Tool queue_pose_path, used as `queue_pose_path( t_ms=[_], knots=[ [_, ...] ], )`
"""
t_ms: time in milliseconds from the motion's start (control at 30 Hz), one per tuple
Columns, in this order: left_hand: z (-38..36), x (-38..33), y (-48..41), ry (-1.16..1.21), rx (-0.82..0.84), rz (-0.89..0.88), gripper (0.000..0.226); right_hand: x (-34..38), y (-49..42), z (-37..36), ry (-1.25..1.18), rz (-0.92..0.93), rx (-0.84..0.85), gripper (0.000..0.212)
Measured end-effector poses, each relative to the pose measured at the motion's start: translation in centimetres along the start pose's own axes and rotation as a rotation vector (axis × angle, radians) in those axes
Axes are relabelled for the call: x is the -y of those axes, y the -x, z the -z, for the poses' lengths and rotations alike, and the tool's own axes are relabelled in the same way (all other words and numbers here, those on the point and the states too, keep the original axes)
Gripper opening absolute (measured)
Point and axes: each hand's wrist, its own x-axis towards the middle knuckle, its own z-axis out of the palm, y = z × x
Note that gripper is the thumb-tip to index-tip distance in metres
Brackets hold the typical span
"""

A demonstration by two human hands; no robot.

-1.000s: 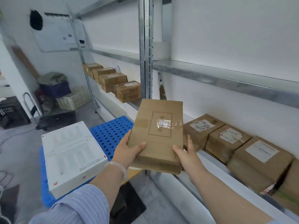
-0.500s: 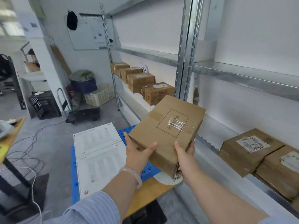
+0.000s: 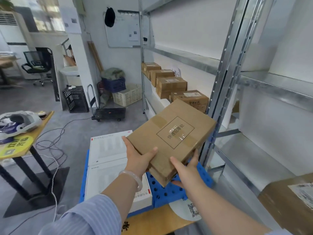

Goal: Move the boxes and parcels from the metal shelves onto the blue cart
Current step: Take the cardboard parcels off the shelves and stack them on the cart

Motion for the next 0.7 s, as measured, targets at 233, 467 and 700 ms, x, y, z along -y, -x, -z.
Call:
queue_pose_path(
  t_ms=[233,467,700],
  knots=[
    [-1.8,-0.2,-4.7,-0.052,-0.068,-0.079,0.104,2.1,-6.2,0.8,0.102,0.048,0.088,0.112],
    [-1.4,-0.2,-7.1,-0.103,-0.071,0.000,0.097,8.0,-14.7,5.0,0.257,0.284,-0.168,0.107],
    [-1.8,0.3,-9.1,-0.154,-0.060,0.049,0.094,11.2,-20.9,9.2,0.787,0.346,0.153,0.089]
  ],
)
